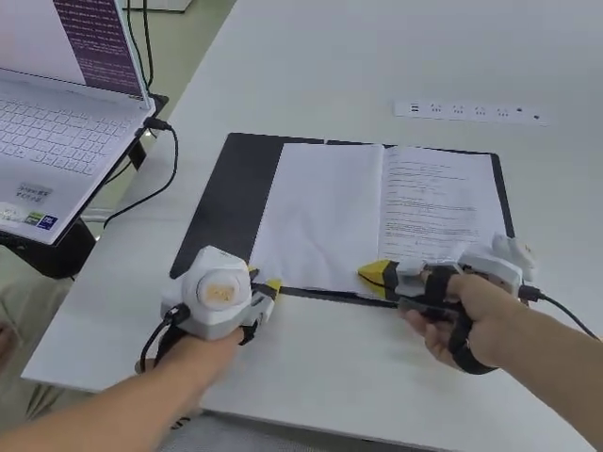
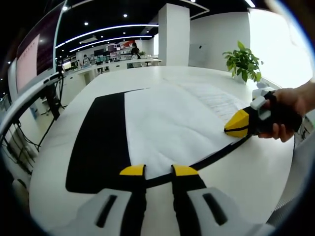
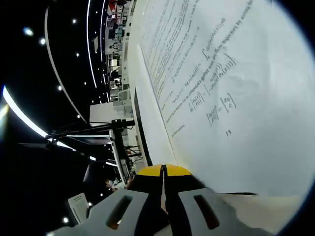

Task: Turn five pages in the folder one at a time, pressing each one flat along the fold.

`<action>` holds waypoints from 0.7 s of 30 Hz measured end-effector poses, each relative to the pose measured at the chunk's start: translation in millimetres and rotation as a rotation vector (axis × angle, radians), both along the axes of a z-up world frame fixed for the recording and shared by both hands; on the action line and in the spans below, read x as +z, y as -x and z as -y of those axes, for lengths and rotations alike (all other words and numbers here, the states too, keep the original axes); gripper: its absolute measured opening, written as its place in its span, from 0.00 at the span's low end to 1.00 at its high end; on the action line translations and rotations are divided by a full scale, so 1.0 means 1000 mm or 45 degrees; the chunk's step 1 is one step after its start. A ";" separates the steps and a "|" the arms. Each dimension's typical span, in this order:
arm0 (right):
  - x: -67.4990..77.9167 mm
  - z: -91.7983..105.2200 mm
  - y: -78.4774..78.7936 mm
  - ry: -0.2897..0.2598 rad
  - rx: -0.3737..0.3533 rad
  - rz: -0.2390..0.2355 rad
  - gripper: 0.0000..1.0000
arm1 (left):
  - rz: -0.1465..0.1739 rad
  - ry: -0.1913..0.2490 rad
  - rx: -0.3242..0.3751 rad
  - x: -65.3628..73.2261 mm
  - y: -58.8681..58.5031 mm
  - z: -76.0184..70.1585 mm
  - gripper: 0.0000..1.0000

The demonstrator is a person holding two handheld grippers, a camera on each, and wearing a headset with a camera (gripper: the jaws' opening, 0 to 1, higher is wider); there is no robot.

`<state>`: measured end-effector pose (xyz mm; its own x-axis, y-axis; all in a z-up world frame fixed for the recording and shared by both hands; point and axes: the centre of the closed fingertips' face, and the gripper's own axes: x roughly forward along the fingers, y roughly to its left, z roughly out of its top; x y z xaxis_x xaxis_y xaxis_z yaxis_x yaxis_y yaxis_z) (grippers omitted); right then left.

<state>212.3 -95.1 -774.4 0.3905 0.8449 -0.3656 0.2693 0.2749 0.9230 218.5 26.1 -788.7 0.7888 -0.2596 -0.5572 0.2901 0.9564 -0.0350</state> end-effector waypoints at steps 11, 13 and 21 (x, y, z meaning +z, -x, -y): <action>0.013 0.015 0.038 -0.038 -0.002 0.024 0.00 | -0.043 0.058 0.008 0.002 0.000 0.004 0.23; 0.021 0.021 0.039 -0.004 -0.017 0.093 0.00 | -0.065 0.050 0.000 0.004 0.003 0.005 0.25; 0.078 0.075 0.039 0.399 -0.113 0.570 0.00 | -0.022 0.103 0.011 0.047 0.016 0.008 0.29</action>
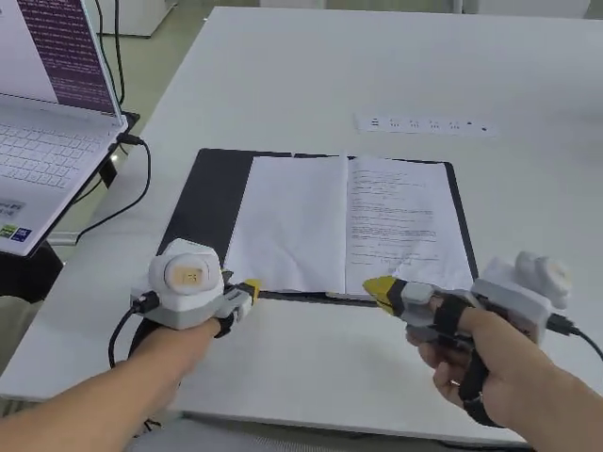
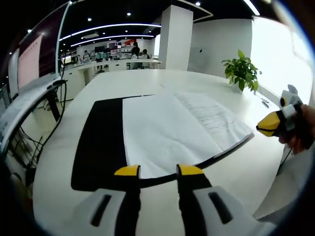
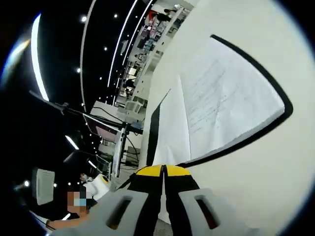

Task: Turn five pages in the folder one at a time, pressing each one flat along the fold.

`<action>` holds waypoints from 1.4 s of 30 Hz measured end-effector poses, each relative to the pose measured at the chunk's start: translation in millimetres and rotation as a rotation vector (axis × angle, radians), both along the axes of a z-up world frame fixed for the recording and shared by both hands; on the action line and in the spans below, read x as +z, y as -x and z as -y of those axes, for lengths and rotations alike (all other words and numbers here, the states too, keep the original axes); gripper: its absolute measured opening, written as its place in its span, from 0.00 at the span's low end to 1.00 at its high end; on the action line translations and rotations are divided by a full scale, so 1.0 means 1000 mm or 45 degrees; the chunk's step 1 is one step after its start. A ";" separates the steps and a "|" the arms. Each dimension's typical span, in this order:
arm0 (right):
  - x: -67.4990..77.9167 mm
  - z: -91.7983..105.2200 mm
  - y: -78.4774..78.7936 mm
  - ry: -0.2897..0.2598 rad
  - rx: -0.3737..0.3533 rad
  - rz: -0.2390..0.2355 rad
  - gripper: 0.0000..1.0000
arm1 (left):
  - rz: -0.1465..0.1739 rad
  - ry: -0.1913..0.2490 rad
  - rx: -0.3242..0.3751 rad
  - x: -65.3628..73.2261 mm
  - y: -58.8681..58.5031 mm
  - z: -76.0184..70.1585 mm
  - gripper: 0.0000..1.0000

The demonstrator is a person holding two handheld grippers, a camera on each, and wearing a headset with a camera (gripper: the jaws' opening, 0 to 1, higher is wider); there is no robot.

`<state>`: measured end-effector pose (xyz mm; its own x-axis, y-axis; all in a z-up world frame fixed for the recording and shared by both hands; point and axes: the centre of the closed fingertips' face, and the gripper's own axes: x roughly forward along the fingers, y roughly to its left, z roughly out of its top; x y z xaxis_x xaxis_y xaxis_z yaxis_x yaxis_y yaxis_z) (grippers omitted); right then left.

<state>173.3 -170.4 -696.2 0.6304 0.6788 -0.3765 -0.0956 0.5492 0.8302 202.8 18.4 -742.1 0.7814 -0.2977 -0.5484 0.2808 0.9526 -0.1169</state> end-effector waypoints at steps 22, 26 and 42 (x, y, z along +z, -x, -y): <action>0.054 0.091 0.039 0.695 -0.024 0.458 0.63 | 0.178 0.023 -0.016 0.095 0.062 -0.005 0.63; 0.051 0.097 0.044 0.767 -0.007 0.474 0.72 | 0.159 -0.016 0.003 0.094 0.073 -0.010 0.77; 0.046 0.113 0.045 0.818 -0.002 0.497 1.00 | 0.117 -0.018 0.047 0.091 0.092 -0.016 0.98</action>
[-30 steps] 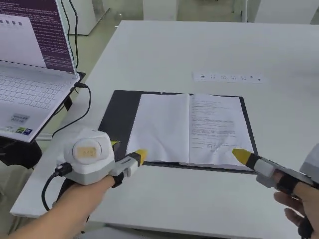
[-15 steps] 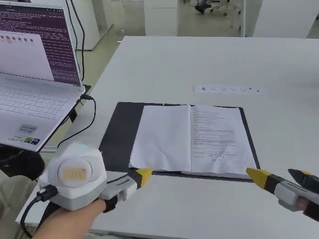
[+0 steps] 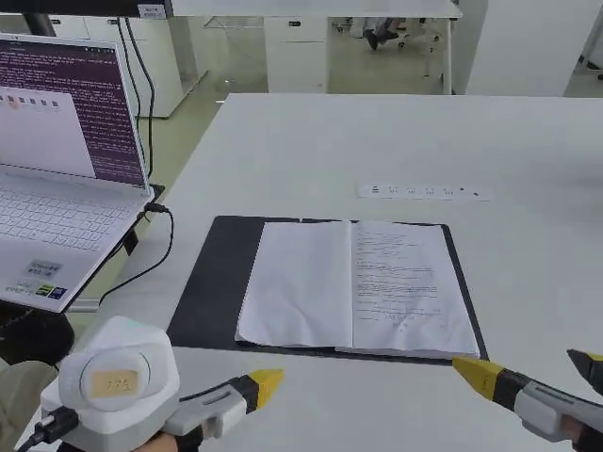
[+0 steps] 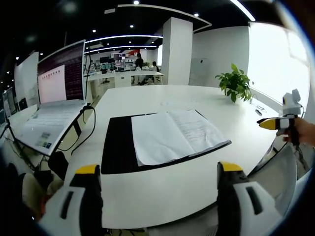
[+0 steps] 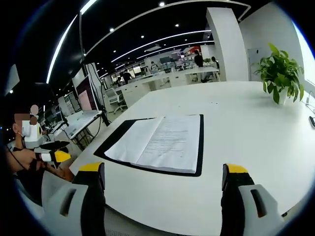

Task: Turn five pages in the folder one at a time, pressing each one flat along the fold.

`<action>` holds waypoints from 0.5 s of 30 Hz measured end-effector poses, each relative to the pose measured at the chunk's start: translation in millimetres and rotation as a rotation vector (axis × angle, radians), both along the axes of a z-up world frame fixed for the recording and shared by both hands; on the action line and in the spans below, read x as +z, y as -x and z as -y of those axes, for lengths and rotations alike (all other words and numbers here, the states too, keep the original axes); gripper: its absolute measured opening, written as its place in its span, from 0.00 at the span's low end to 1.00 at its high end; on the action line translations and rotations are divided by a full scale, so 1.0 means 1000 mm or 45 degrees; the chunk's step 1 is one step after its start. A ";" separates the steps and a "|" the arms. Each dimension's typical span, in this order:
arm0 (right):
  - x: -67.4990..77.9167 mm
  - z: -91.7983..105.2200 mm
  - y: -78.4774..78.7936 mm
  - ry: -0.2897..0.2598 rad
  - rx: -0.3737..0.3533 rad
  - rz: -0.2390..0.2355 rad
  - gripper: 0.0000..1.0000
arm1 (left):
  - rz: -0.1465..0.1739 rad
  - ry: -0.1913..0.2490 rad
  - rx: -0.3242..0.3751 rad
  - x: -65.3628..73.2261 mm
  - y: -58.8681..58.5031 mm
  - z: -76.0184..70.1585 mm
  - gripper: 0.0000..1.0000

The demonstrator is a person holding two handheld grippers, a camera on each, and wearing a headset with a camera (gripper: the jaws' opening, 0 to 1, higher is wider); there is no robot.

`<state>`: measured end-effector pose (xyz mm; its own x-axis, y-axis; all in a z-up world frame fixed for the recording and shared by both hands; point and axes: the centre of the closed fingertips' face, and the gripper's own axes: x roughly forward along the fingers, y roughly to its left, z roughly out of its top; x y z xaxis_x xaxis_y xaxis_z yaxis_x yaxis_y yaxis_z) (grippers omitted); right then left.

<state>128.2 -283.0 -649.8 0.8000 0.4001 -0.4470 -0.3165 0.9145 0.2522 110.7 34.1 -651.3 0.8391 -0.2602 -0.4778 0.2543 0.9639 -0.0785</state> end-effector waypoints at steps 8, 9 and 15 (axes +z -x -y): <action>0.001 0.003 -0.002 0.008 0.010 0.013 1.00 | -0.001 -0.010 -0.012 0.001 -0.002 0.001 0.99; 0.000 0.004 -0.001 0.017 0.012 0.010 1.00 | -0.008 -0.010 -0.010 0.001 -0.003 0.001 0.99; -0.004 0.005 0.000 0.000 0.012 -0.004 0.99 | -0.014 -0.009 -0.018 -0.003 -0.011 0.008 0.99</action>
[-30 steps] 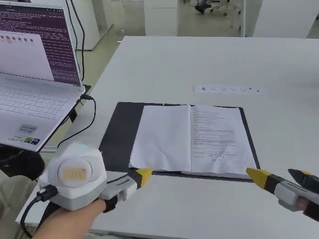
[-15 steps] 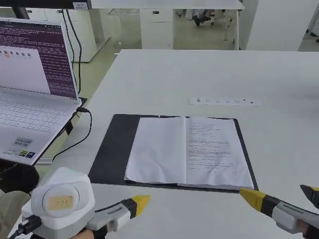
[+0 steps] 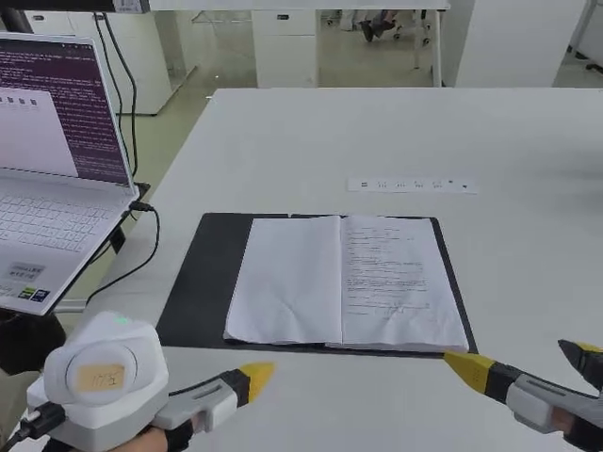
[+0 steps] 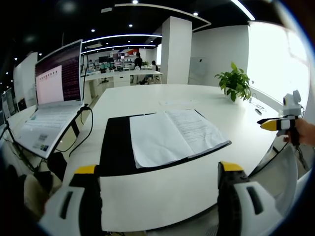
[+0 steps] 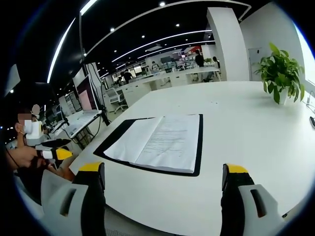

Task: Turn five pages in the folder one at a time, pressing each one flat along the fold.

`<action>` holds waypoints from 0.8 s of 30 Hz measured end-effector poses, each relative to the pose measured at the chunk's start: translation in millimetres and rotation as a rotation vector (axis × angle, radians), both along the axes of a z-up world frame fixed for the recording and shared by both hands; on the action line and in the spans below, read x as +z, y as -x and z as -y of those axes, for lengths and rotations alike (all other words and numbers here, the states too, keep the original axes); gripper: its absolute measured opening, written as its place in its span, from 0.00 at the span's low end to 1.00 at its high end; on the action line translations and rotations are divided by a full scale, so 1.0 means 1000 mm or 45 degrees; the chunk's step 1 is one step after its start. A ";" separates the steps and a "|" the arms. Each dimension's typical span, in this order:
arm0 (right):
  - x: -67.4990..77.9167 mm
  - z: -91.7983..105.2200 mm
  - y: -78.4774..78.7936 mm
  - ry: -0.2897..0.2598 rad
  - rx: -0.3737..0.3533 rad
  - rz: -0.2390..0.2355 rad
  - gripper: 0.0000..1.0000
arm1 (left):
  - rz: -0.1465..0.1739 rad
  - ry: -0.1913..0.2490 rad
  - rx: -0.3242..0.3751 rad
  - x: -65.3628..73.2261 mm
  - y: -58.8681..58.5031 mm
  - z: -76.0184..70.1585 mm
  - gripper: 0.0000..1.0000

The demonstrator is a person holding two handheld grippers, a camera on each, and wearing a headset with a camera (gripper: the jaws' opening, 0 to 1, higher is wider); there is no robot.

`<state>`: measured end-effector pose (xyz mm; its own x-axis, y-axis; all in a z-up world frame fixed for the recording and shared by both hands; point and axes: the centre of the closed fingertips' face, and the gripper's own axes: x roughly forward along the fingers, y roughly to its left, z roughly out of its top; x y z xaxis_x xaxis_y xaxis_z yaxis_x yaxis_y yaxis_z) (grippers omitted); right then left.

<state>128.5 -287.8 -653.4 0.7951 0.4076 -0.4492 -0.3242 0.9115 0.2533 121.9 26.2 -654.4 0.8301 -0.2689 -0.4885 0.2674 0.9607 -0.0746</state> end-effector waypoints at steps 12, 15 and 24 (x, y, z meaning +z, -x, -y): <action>-0.006 0.005 -0.001 -0.054 -0.045 -0.011 0.98 | -0.008 0.005 -0.178 -0.013 -0.040 0.072 0.92; -0.010 0.005 0.000 -0.055 -0.047 -0.021 0.97 | -0.013 0.014 -0.218 -0.017 -0.049 0.091 0.91; -0.008 0.005 -0.004 -0.075 -0.054 -0.025 0.96 | -0.021 -0.015 -0.357 -0.039 -0.079 0.146 0.80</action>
